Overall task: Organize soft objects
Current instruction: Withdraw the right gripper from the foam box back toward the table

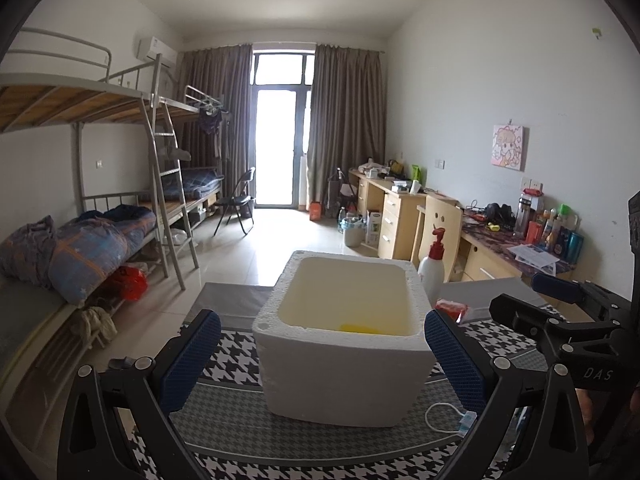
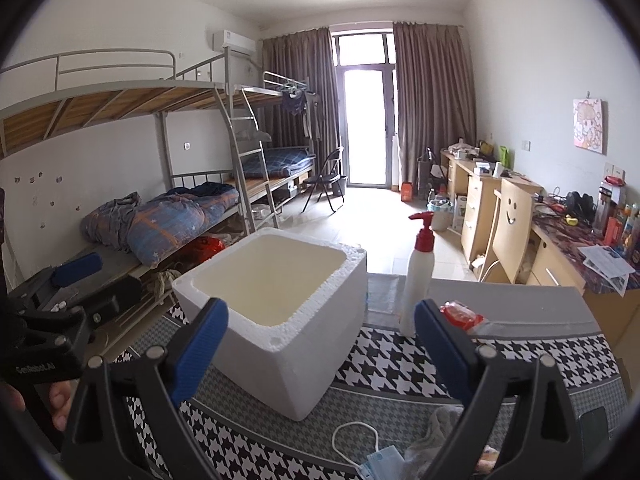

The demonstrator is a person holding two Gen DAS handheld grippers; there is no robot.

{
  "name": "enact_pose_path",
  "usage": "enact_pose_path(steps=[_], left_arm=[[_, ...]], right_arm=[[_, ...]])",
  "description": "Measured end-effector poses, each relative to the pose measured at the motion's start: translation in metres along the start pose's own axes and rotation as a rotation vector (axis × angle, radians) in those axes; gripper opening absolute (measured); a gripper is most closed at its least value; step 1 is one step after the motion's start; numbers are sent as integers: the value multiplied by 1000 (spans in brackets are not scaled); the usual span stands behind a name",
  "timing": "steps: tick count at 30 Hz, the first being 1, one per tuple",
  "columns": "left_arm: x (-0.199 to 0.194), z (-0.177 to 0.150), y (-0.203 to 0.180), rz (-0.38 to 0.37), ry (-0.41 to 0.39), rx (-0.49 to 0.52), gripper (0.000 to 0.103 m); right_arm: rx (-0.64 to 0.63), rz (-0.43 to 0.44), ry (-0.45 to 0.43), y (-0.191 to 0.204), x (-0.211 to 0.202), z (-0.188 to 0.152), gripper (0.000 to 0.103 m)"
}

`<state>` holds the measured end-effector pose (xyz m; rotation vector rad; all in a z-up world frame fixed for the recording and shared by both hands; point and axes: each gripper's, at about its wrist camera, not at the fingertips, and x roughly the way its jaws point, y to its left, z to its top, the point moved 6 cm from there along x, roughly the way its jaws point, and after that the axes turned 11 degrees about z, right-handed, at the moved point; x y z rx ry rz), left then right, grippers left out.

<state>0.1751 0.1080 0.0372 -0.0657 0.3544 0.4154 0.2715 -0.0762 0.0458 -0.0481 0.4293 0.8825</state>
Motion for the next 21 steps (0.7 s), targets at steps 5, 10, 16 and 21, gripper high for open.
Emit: enact_pose_path(steps=[5,10,16,21], left_arm=[[-4,-1,-8,-20,-10,9,102],[-6,-2,-16,-48,-14,12,102],[-10,-5,-22,-59,-38,9,102],[-13,-9,-29,-83,-42,11,102]], right_arm=[[0,-15,-11,-3,-12,-6,96],[3,-33,-27,-7,-23,-12,96],[20,-52,-41,-17,-33,-17,96],[35,-66,-43,-24,-38,-23,96]])
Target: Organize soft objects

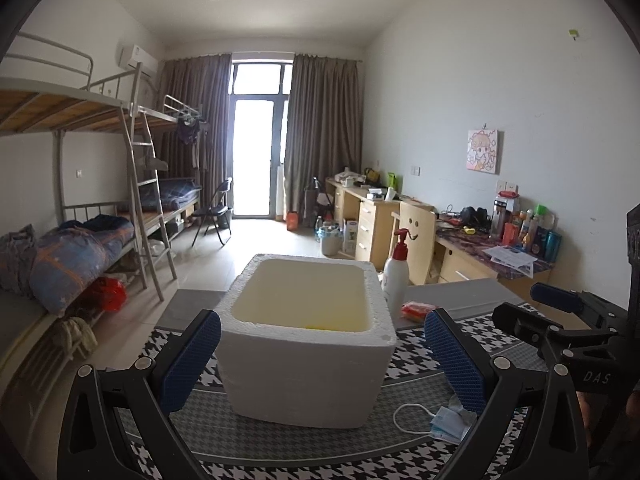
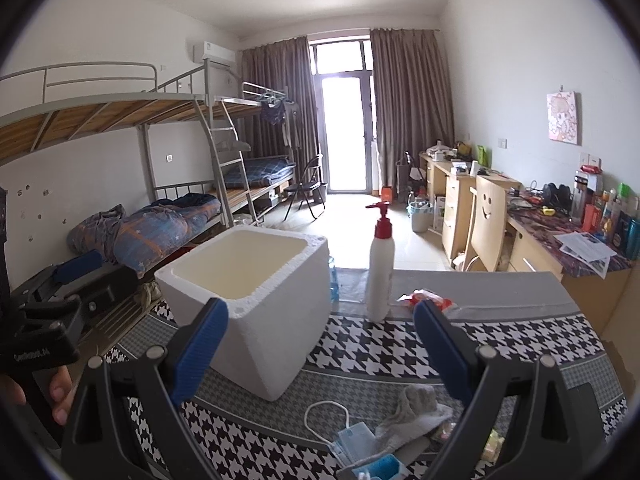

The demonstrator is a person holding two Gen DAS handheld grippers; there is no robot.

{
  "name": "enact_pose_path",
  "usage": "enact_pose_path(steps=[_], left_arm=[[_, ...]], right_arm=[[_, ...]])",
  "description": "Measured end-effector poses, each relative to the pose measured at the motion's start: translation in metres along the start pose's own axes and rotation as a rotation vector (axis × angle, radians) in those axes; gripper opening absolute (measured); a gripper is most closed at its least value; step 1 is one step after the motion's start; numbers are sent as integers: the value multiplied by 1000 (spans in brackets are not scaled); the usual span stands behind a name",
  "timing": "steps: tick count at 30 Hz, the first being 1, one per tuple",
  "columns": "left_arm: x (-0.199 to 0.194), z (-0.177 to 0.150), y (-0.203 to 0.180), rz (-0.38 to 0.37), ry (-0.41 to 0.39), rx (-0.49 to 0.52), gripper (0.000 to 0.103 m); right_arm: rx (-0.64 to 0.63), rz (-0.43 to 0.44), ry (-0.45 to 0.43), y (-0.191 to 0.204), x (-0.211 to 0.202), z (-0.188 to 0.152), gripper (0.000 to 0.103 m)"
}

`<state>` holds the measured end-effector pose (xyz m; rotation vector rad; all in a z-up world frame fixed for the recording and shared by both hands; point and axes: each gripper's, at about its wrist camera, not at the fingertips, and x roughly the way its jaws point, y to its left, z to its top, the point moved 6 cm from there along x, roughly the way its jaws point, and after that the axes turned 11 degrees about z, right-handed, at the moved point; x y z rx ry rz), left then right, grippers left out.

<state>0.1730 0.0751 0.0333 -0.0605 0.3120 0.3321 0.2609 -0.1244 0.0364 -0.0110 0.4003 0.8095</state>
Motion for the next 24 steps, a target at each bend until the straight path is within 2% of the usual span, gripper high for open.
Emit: enact_pose_path(steps=[24], left_arm=[[-9,-22,-37,-103,8,27,102]], right_arm=[[32,-79,-25,-26,-31,-18,96]])
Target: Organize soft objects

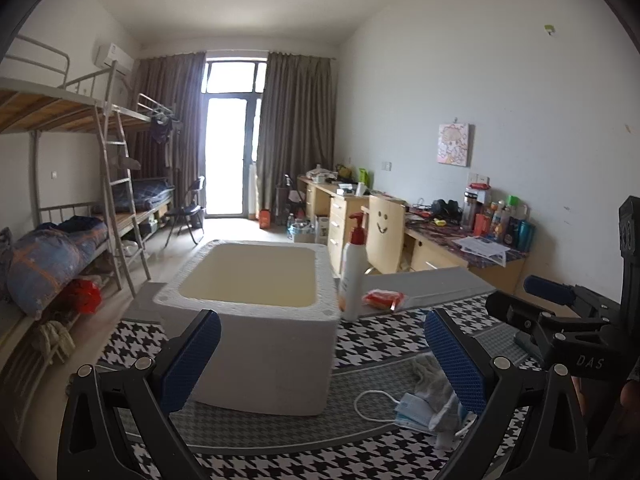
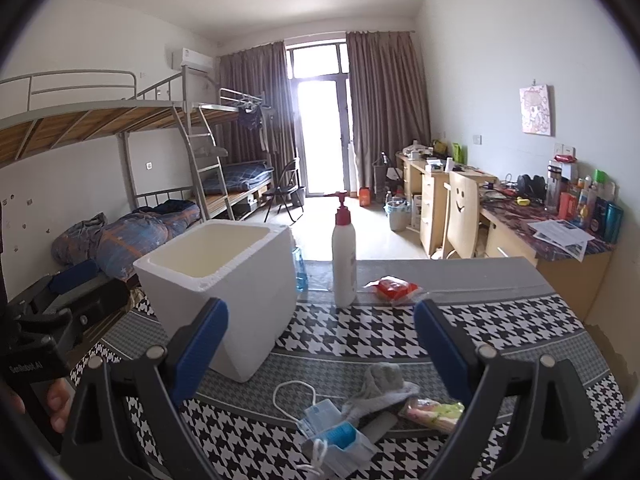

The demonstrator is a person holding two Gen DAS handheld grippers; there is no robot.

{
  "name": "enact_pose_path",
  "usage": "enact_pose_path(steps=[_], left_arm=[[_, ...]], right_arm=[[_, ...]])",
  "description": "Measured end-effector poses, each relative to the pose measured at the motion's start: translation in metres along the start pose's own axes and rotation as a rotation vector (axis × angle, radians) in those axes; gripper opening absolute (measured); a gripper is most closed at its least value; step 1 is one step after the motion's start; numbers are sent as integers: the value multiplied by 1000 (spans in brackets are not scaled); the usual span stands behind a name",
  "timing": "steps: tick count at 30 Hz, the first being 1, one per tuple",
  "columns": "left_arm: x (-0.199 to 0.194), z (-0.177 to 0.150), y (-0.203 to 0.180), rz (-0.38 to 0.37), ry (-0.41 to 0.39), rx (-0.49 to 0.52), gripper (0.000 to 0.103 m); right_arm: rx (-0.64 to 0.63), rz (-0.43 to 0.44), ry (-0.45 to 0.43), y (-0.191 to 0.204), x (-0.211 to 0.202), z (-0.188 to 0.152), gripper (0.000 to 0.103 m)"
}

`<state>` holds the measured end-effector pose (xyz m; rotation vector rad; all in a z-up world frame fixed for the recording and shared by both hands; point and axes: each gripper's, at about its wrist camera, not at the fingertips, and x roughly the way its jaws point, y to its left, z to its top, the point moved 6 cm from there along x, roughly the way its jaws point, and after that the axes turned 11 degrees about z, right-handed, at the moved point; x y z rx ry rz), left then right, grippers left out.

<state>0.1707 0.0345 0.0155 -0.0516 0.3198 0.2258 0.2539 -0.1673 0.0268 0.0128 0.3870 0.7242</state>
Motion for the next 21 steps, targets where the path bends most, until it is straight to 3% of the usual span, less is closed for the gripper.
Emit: enact_pose_path(steps=[21], left_arm=[[4,-20,-33,-115,54,24,102]], right_arm=[[60,-98,1,-34,-25,-20,96]])
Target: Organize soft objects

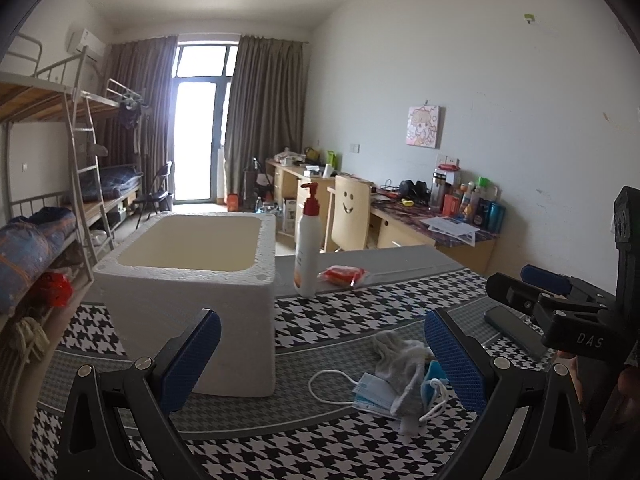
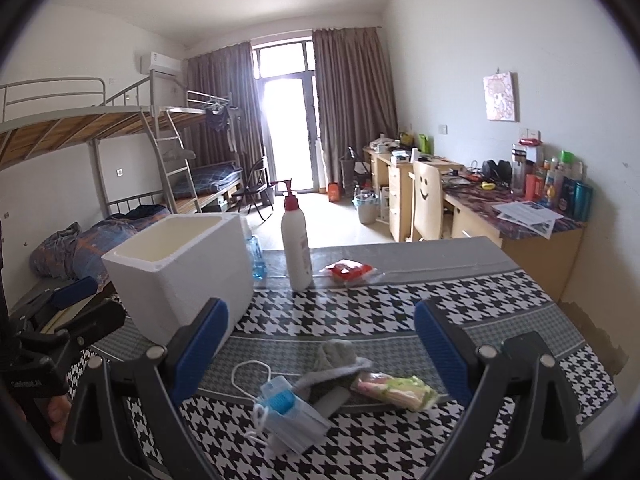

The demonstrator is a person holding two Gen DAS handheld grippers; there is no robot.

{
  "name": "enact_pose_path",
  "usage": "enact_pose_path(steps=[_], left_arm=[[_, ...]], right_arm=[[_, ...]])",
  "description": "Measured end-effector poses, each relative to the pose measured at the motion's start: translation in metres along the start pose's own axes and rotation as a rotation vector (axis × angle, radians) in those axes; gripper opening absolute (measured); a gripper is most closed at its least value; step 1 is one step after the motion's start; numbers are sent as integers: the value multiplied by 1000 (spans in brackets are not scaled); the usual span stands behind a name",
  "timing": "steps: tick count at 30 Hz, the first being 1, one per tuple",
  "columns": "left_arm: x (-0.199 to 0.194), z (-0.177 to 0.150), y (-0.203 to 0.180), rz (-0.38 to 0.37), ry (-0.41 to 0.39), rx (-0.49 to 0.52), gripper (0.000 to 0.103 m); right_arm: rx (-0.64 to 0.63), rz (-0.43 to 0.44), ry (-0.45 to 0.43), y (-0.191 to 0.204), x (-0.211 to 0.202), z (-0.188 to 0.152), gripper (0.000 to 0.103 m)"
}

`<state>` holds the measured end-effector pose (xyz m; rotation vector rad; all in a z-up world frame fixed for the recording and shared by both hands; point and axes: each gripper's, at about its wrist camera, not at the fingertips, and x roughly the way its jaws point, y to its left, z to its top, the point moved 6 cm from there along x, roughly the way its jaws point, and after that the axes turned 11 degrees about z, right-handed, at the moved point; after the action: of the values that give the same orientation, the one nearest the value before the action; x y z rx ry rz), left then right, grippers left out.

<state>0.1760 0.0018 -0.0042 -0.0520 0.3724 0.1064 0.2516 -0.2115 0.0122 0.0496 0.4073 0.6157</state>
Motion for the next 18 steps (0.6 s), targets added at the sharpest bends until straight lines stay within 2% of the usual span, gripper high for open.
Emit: enact_pose_path(steps=[18], left_arm=[[6,-17,-23,-48,6,24,102]], right_arm=[[32,-57,26,-28,-10,-25,96]])
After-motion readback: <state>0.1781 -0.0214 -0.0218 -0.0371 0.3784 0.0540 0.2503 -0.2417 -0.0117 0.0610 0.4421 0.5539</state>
